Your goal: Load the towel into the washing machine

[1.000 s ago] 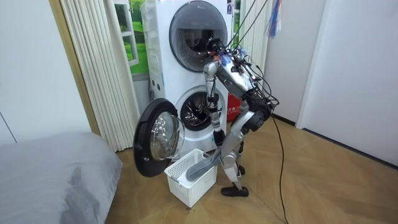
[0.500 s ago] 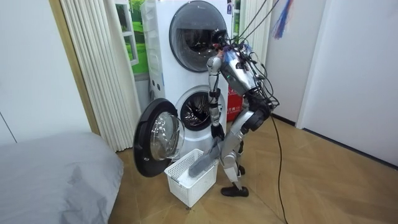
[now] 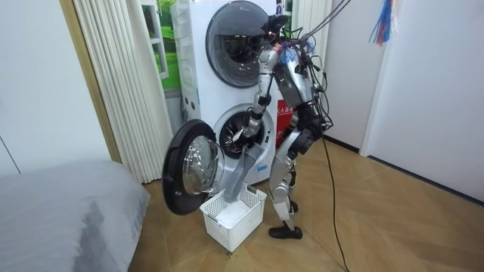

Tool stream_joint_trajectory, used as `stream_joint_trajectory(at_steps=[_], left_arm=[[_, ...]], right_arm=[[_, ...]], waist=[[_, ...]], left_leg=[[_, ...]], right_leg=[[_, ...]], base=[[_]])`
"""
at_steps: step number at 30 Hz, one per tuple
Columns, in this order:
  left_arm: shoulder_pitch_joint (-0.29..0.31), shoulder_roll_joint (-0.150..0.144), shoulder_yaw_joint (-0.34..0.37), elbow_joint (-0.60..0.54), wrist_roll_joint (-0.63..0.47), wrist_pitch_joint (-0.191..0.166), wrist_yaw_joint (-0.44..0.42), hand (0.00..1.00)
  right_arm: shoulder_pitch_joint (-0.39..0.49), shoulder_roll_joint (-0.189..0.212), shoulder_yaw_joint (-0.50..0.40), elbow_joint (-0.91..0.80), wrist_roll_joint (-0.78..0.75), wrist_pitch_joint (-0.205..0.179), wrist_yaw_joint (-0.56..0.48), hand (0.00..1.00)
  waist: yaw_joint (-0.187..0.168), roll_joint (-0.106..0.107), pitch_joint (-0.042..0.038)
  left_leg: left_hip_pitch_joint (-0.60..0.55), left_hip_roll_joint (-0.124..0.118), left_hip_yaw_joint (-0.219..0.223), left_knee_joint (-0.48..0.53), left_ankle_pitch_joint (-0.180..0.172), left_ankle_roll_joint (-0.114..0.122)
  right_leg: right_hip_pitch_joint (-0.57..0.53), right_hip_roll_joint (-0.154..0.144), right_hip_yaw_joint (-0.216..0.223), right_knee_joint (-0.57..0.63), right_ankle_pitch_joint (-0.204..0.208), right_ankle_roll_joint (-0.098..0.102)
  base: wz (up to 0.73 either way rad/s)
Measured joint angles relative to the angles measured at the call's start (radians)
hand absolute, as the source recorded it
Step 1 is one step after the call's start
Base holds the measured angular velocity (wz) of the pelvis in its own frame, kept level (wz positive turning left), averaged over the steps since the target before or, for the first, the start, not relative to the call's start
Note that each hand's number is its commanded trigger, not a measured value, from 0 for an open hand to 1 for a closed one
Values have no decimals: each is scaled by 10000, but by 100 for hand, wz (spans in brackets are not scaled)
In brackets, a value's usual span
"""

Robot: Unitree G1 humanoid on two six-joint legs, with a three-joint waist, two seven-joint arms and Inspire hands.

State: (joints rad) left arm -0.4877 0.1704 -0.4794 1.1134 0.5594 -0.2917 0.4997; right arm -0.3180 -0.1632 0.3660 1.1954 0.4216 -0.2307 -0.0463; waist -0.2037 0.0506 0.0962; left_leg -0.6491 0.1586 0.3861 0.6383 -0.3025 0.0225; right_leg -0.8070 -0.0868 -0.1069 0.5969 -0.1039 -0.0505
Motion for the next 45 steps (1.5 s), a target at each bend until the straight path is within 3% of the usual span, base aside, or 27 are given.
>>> stream_joint_trajectory(at_steps=[1, 5, 9, 14, 19, 22, 27, 29, 34, 38, 41, 45], left_arm=[[70, -11, 99, -239, -407, -76, 165, 100], [694, -80, 267, -1244, -2640, -312, 173, 100], [1145, -412, 559, -2167, -5169, -362, -221, 100], [1822, -702, 511, -3029, -8585, -361, -1584, 100], [1854, -727, 420, -3418, -11128, -360, -3088, 100], [1913, -702, 443, -3508, -12606, -336, -4278, 100], [2302, -721, 406, -4085, -15056, -131, -5523, 100], [2443, -808, 218, -4110, -16239, 98, -6154, 100], [2625, -864, -28, -4085, -17437, 717, -7249, 100], [2751, -855, -382, -4124, -18275, 1327, -7793, 100], [2830, -881, -630, -4168, -18649, 1757, -8122, 100], [2827, -887, -763, -4179, -18707, 2041, -8580, 100]], right_arm=[[16, 8, -7, -93, 0, -5, -11, 0], [163, 95, 18, -196, -386, -128, 74, 0], [242, 180, -54, -190, -774, -146, 64, 0], [245, 462, 27, -244, -1109, -192, 49, 0], [228, 490, 23, -230, -1600, -196, 58, 0], [326, 499, -136, -244, -1782, -200, 167, 0], [457, 531, -371, -323, -1828, -187, 248, 0], [572, 533, -374, -314, -1873, -166, 378, 0], [595, 576, -383, -291, -2144, 5, 498, 0], [597, 567, -370, -417, -2801, 566, 652, 0], [591, 569, -370, -546, -3102, 787, 918, 0], [594, 571, -365, -621, -3172, 804, 1055, 0]], waist=[[161, -19, -78], [479, 40, -236], [844, 38, -271], [1156, -33, -328], [1296, -55, -355], [1288, -133, -425], [1323, -90, -483], [1316, -4, -544], [1457, 6, -584], [1548, 6, -586], [1571, 32, -603], [1554, 72, -629]], left_leg=[[50, -12, -76, -43, 12, -2], [575, -56, -356, -390, 141, -10], [939, -275, -413, -758, 299, 71], [1159, -478, -451, -1088, 412, 149], [1200, -498, -520, -1228, 502, 207], [1168, -488, -597, -1209, 502, 207], [1183, -472, -696, -1230, 502, 207], [1241, -483, -840, -1270, 512, 201], [1428, -492, -863, -1435, 551, 188], [1400, -489, -866, -1488, 562, 166], [1370, -474, -873, -1542, 571, 154], [1390, -478, -871, -1536, 573, 153]], right_leg=[[112, -2, -71, -138, 5, 8], [946, -8, -366, -655, 82, 70], [1285, -191, -464, -823, 89, 162], [1432, -346, -493, -846, 77, 281], [1619, -314, -577, -1176, 252, 332], [1682, -289, -629, -1293, 295, 338], [1841, -230, -737, -1509, 386, 353], [2051, -237, -890, -1665, 399, 356], [2240, -198, -908, -1854, 468, 370], [2281, -118, -922, -2045, 539, 355], [2295, -89, -966, -2195, 596, 353], [2301, -91, -960, -2205, 596, 360]], base=[[18], [18], [14], [9], [3], [4], [3], [16], [0], [0], [0], [0]])
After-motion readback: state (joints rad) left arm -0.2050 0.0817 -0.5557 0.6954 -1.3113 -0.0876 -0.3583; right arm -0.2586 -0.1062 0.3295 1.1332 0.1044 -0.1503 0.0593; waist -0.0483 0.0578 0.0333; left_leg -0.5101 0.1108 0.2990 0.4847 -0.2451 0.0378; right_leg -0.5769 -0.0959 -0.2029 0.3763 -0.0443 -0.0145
